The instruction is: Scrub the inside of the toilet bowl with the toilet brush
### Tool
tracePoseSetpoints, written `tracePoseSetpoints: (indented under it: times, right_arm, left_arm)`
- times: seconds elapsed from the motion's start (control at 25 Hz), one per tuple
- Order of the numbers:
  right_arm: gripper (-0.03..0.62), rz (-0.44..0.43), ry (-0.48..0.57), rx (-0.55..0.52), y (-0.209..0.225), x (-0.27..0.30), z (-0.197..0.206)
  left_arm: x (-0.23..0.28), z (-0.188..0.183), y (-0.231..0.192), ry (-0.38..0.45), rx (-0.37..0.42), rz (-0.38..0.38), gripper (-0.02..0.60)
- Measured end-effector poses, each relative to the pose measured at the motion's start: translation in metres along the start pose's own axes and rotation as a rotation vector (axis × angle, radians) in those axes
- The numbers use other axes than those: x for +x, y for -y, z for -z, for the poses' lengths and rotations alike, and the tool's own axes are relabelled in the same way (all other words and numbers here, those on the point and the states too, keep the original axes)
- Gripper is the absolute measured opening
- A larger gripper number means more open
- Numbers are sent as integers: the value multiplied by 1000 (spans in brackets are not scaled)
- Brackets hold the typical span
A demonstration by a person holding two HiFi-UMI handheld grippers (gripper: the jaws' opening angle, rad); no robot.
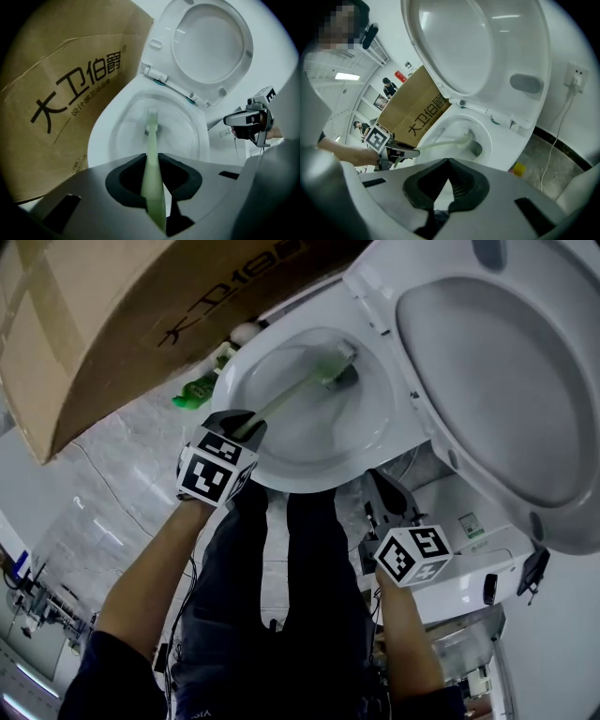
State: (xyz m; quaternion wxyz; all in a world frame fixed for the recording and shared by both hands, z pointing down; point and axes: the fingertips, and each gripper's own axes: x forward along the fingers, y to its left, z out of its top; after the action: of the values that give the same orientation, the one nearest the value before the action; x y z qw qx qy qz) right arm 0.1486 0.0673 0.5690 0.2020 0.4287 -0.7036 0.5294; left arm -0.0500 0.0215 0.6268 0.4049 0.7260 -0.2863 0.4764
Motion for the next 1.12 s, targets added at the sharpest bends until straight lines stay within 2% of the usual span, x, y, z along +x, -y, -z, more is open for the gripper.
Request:
tracePoseSetpoints:
  times: [0.48,0.84,1.12]
  right_arm:
    - [5,25,12,34,5,-10,17]
    - [5,20,14,30,-6,-10,33]
    - [5,10,10,24,-19,-9,47]
  left_arm:
    - [12,7,35,-6,58,61,94]
    - [16,29,65,-28,96,125,94]
    - [10,54,71,-62,111,162,94]
